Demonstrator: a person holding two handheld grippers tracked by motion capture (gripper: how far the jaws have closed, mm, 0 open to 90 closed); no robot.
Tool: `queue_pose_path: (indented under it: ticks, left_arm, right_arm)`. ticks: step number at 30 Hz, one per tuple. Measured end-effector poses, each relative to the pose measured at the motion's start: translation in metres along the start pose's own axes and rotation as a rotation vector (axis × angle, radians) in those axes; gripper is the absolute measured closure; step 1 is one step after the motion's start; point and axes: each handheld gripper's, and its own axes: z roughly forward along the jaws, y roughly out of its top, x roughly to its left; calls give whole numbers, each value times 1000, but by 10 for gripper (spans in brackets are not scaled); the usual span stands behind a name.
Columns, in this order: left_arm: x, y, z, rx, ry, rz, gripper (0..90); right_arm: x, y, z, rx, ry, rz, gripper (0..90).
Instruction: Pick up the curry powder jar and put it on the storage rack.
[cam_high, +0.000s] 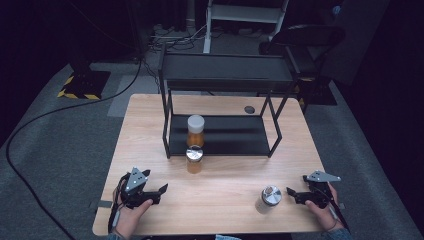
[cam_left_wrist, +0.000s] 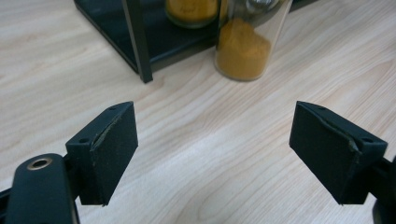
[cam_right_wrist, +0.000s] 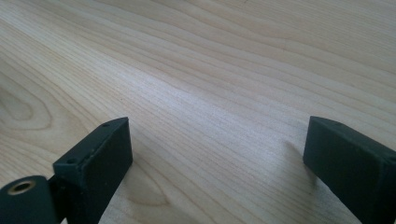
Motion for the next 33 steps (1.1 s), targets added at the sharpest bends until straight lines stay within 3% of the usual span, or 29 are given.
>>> queue_pose_path:
  ticks: [20,22,29,33]
  left_arm:
    - [4,-10,10,116,3,-50,151]
    - [4,-10,10,116,7,-49,149]
    - [-1,-1,14,190,43,-46,144]
    - [-8,3,17,214,67,-7,120]
  right_arm:
    - [0,0,0,0,0,0,80]
    - [0,0,0,0,0,0,80]
    - [0,0,0,0,0,0,80]
    - [0,0,0,0,0,0,80]
